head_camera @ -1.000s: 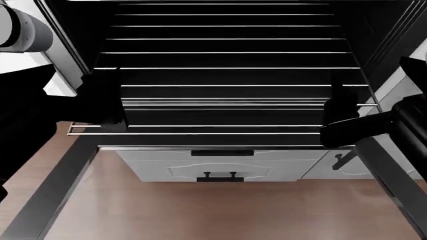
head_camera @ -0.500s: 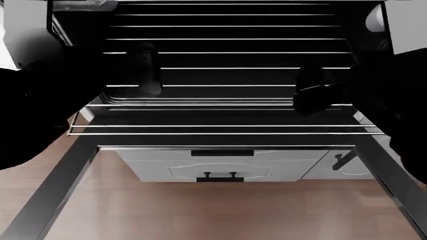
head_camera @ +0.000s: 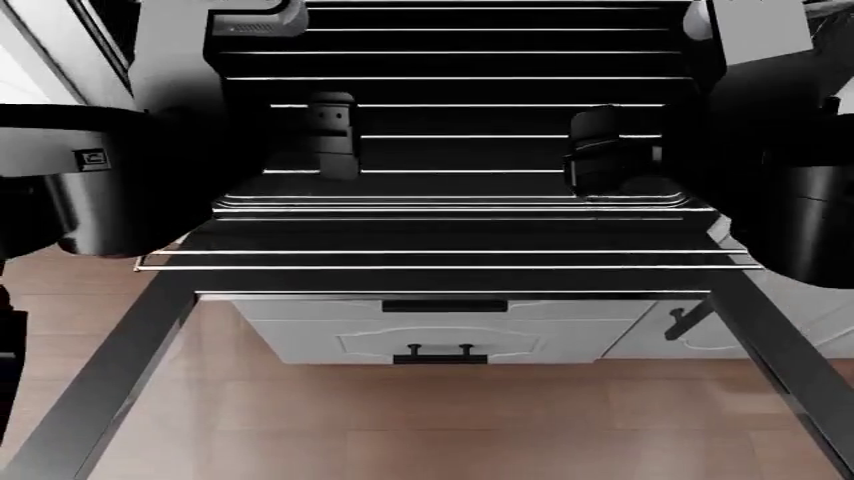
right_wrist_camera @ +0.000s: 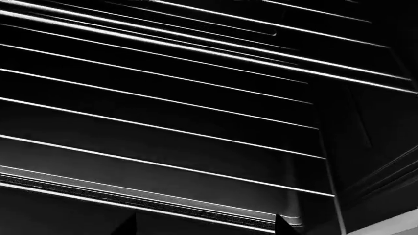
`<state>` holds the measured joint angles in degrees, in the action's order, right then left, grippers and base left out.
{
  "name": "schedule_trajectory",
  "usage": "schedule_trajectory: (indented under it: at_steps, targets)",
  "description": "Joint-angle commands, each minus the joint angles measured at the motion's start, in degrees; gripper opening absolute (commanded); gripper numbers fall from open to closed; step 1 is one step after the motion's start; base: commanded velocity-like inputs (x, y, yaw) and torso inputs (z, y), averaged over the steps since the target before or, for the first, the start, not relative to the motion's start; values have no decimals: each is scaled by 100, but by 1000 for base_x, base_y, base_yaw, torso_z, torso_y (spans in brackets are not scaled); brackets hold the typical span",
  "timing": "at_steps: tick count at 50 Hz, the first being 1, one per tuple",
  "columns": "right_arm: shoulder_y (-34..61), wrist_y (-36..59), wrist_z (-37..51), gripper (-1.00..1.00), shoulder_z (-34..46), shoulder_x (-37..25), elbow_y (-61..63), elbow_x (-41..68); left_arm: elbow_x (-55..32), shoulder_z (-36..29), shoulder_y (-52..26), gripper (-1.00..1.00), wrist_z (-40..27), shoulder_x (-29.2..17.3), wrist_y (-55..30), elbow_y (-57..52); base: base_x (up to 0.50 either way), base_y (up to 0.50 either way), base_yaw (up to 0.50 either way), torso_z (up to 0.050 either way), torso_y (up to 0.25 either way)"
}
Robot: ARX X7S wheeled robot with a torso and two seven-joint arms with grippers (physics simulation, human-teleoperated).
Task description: Fully slide the bottom oven rack out.
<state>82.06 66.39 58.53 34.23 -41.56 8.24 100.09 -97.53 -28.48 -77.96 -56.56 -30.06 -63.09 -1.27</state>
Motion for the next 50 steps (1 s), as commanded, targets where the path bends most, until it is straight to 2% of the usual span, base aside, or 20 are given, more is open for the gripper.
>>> schedule_trajectory:
  at_steps: [1, 9, 32, 50]
  targets:
    - [7, -76, -527, 100, 165, 271, -488, -403, 470, -210, -114, 100, 404, 223, 87, 512, 0, 0, 0, 0, 0]
    - [54, -120, -810, 100, 309, 405, -796, -740, 590, -340, -194, 100, 455, 263, 29, 636, 0, 0, 0, 0, 0]
    - [-38, -267, -1529, 100, 682, 552, -1519, -1414, 981, -503, 213, 100, 844, 382, 396, 822, 0, 0, 0, 0, 0]
    - [-333, -305, -1826, 100, 1074, 654, -1713, -1787, 1135, -833, 387, 100, 807, 334, 202, 966, 0, 0, 0, 0, 0]
